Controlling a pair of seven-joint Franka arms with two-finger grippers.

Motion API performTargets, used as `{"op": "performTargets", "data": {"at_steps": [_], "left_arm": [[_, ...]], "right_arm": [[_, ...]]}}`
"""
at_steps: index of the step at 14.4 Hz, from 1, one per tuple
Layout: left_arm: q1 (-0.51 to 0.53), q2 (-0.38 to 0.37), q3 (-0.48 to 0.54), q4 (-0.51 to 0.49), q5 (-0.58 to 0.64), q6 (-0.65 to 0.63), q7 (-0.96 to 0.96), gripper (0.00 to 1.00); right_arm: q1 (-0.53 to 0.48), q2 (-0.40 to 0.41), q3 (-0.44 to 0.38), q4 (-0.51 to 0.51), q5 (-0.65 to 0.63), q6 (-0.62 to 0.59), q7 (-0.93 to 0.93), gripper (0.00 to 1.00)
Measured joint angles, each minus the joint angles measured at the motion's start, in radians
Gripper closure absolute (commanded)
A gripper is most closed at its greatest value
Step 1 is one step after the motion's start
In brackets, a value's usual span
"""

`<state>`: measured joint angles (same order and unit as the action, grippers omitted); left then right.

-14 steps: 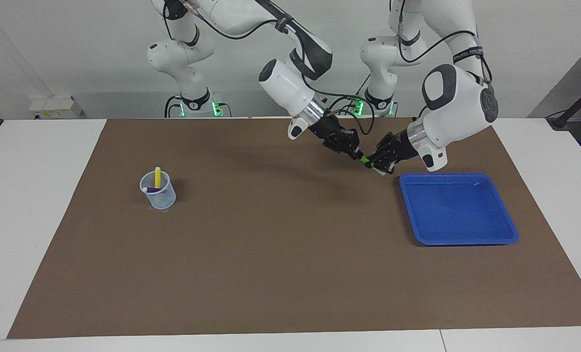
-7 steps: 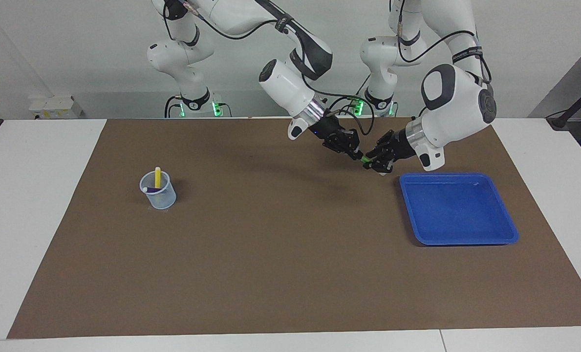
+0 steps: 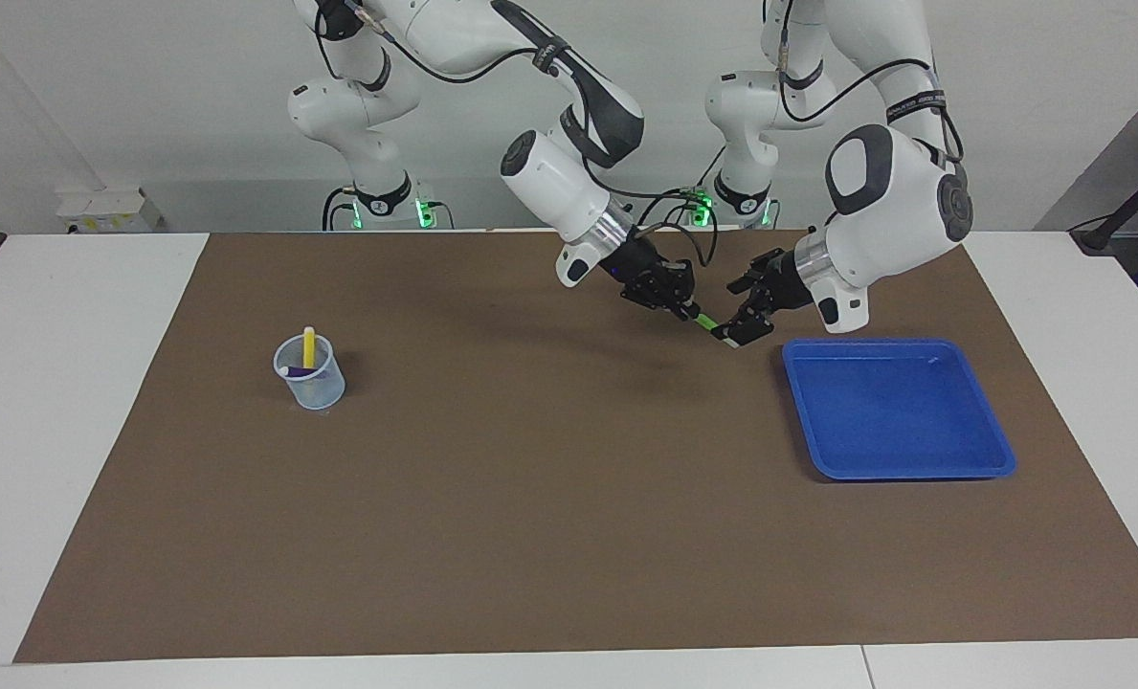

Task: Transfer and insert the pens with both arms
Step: 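Carry the green pen to the cup while the left gripper withdraws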

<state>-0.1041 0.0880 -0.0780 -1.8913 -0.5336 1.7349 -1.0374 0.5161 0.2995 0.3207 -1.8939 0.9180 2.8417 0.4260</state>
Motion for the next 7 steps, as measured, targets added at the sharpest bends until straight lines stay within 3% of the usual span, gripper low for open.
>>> {"op": "performTargets", "data": {"at_steps": [5,7], "left_arm": [[0.050,0.000,0.018,0.000,0.103,-0.043,0.370,0.00],[0.075,-0.002,0.019,0.003,0.167,-0.059,0.522,0.00]], "right_arm": [[-0.054,-0.008,-0.001,-0.005,-0.006,-0.128,-0.159,1.00],[-0.081,-0.014,-0.002,-0.005,-0.078,-0.191,-0.187,1.00]]}}
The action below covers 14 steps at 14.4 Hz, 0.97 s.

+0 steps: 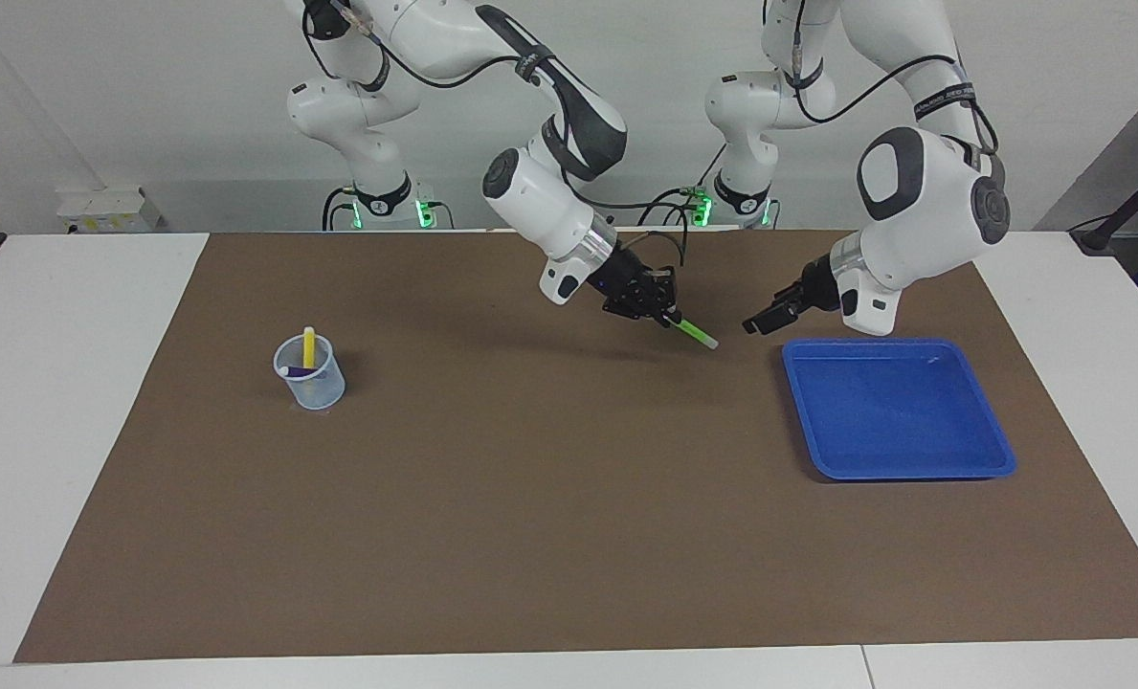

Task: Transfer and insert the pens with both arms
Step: 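Carry the green pen to the cup while the left gripper withdraws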

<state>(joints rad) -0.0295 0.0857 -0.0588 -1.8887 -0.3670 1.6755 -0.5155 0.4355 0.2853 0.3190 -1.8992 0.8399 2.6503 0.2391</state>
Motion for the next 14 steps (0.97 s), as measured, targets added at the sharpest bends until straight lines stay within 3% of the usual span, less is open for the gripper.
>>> {"op": "performTargets", "data": {"at_steps": [6,11,14], "left_arm": [[0.050,-0.007,0.003,0.060,0.178,-0.004,0.348,0.00],[0.063,-0.020,0.004,0.181,0.302,-0.005,0.399,0.00],[0.080,-0.056,0.010,0.212,0.310,-0.006,0.400,0.00]], "right_arm": [[-0.105,-0.065,-0.001,0.001,-0.288,-0.304,-0.013,1.00],[-0.203,-0.151,-0.002,0.008,-0.452,-0.566,-0.032,1.00],[-0.286,-0.236,-0.002,0.029,-0.544,-0.820,-0.129,1.00]]}}
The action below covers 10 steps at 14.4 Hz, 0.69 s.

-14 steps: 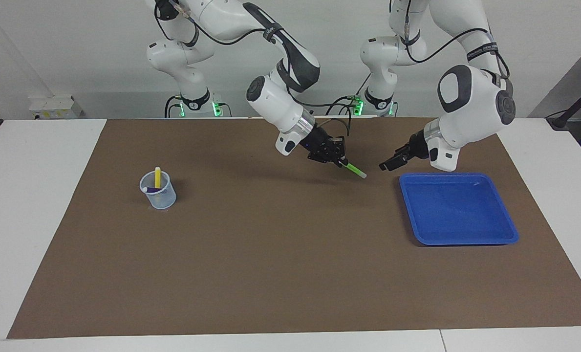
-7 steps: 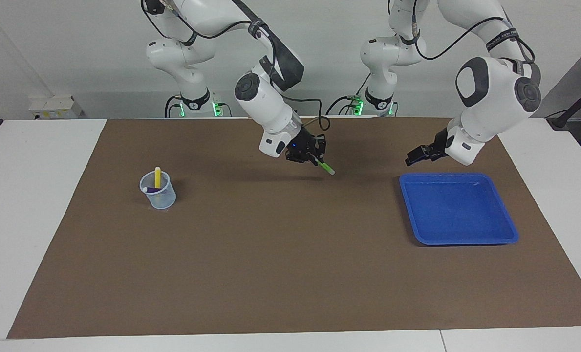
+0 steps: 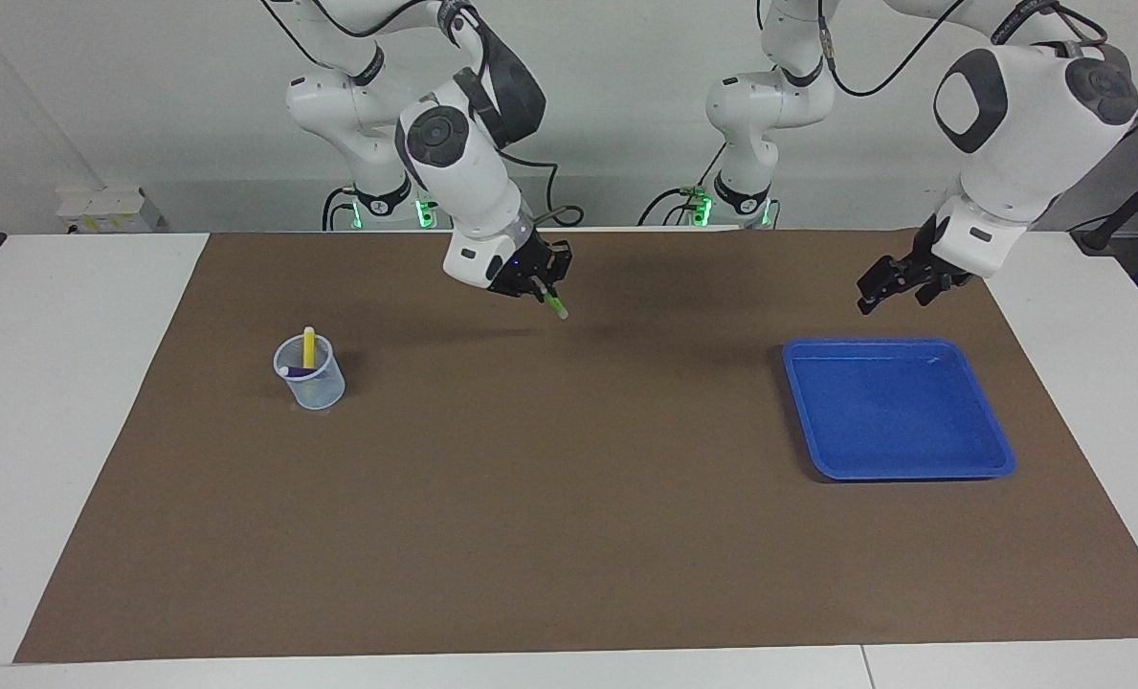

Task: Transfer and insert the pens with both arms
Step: 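Carry the green pen to the cup while the left gripper withdraws, then lower the green pen into the white cup with the right gripper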

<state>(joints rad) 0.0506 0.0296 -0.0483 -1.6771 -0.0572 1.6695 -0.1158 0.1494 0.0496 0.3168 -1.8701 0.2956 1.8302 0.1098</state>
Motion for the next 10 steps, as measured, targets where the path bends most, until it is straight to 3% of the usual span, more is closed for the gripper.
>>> {"op": "performTargets", "data": {"at_steps": [2,5,8,10], "left_arm": [[0.008,-0.030,0.001,0.001,0.016,-0.004,0.003,0.00],[0.007,-0.059,-0.004,0.001,0.064,-0.030,0.005,0.00],[0.007,-0.072,-0.011,0.001,0.071,-0.062,0.018,0.00],[0.007,-0.074,-0.015,0.002,0.071,-0.083,0.033,0.00]], "right_arm": [[-0.064,-0.065,-0.001,0.002,-0.072,-0.150,-0.124,1.00],[-0.162,-0.120,-0.003,0.002,-0.215,-0.277,-0.363,1.00],[-0.252,-0.145,-0.008,0.001,-0.355,-0.302,-0.617,1.00],[-0.330,-0.146,-0.010,-0.005,-0.382,-0.270,-0.748,1.00]]}}
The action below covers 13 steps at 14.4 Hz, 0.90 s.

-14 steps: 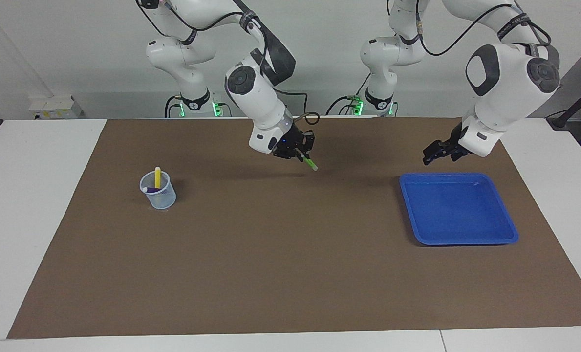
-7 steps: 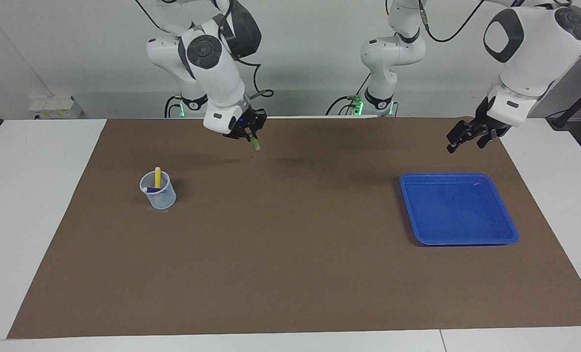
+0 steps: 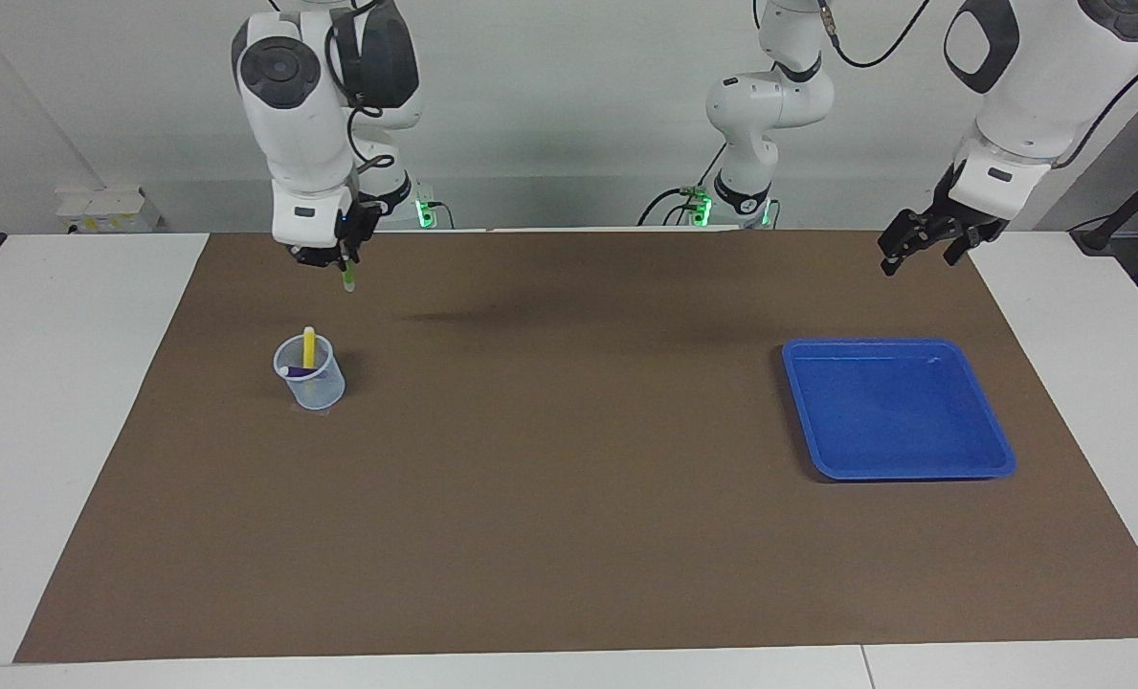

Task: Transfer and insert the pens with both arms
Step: 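Lower the green pen into the white cup with the right gripper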

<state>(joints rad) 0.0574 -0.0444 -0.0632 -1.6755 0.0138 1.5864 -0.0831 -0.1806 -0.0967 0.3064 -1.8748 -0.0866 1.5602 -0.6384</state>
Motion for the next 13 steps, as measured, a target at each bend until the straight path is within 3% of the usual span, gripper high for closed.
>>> {"op": "performTargets", "data": {"at_steps": [3,6,13], "left_arm": [[0.000,-0.003,0.000,0.000,0.000,-0.040,0.051,0.00],[0.000,-0.009,-0.002,0.000,0.000,-0.055,0.074,0.00],[-0.001,-0.010,-0.020,0.005,0.000,0.005,0.078,0.00]], "right_arm": [[-0.074,0.002,-0.002,-0.048,-0.001,0.123,-0.094,1.00],[-0.069,0.003,0.007,-0.118,-0.001,0.278,-0.099,1.00],[-0.059,0.006,0.013,-0.151,-0.003,0.350,-0.099,1.00]]}}
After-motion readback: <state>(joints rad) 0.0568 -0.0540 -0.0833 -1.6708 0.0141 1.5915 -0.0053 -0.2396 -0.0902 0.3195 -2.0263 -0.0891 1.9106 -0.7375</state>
